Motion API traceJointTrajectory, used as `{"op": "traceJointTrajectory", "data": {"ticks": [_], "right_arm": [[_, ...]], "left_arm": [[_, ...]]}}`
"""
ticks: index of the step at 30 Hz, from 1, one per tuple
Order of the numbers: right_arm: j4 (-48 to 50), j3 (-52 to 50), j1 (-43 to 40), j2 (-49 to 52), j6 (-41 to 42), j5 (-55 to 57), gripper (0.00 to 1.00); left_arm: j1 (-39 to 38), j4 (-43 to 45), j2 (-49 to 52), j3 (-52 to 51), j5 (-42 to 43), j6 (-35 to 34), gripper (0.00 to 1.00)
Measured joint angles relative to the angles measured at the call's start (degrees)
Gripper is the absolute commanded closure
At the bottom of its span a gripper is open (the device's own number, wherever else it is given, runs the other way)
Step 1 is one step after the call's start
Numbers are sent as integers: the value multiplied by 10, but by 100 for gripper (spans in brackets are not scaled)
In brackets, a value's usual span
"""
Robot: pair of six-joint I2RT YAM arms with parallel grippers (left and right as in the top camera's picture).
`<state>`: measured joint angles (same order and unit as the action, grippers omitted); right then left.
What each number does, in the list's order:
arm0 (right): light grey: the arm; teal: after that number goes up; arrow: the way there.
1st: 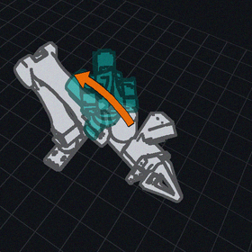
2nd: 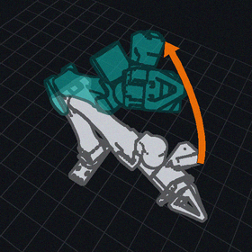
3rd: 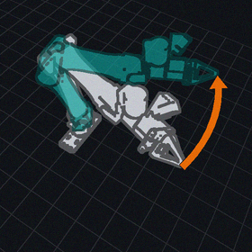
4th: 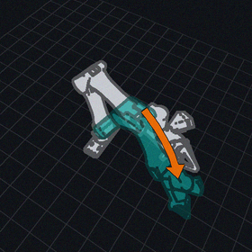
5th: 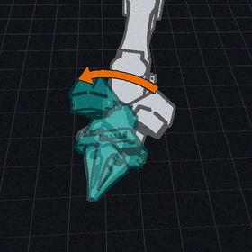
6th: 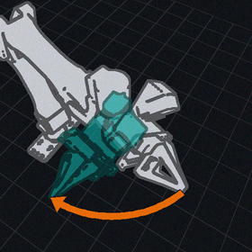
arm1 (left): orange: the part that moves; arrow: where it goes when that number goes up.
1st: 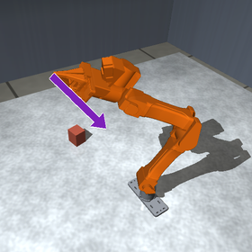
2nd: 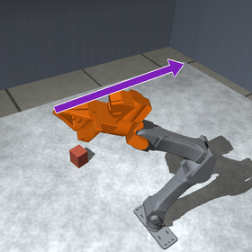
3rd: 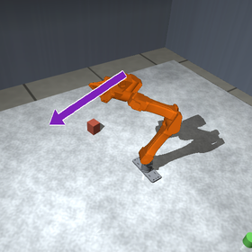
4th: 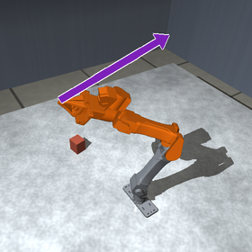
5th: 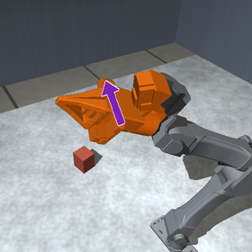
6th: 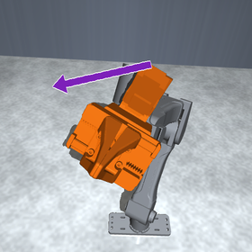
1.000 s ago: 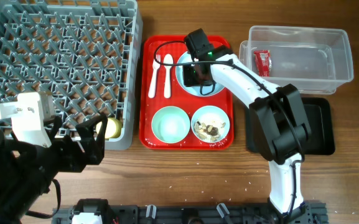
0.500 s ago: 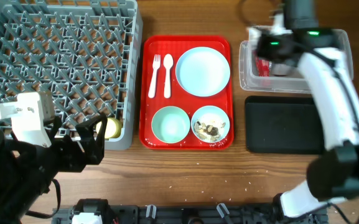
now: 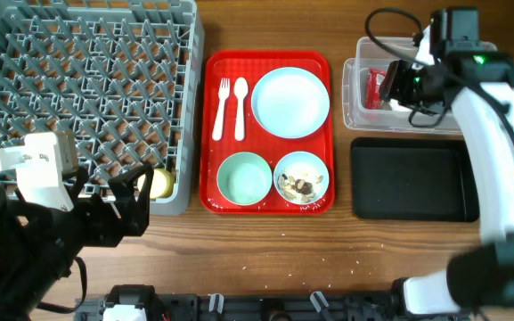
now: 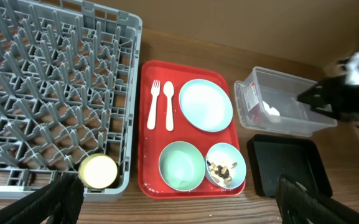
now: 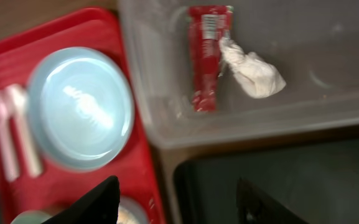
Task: Sort waste into correct bins and load items into the dishwasher rack
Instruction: 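Drop the tissue into the clear plastic bin, then grasp the rim of the blue bowl of scraps with the right gripper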
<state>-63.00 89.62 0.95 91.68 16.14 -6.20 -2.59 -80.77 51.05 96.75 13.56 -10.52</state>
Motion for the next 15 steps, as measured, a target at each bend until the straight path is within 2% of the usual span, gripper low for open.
{"op": "traceJointTrajectory", "data": {"ticks": [3,6,11,15], "right_arm": [[-50,0,67,-95,4,-14,39],[-64,-42,139,-134,32,-21,40],[15,-209,224,-115,95,-24,63],[94,-289,270,-110,109,-50,64]], "left_arm": [[0,0,0,0,0,0,0],[0,0,0,0,0,0,0],[0,0,0,0,0,0,0],[0,0,0,0,0,0,0]]}}
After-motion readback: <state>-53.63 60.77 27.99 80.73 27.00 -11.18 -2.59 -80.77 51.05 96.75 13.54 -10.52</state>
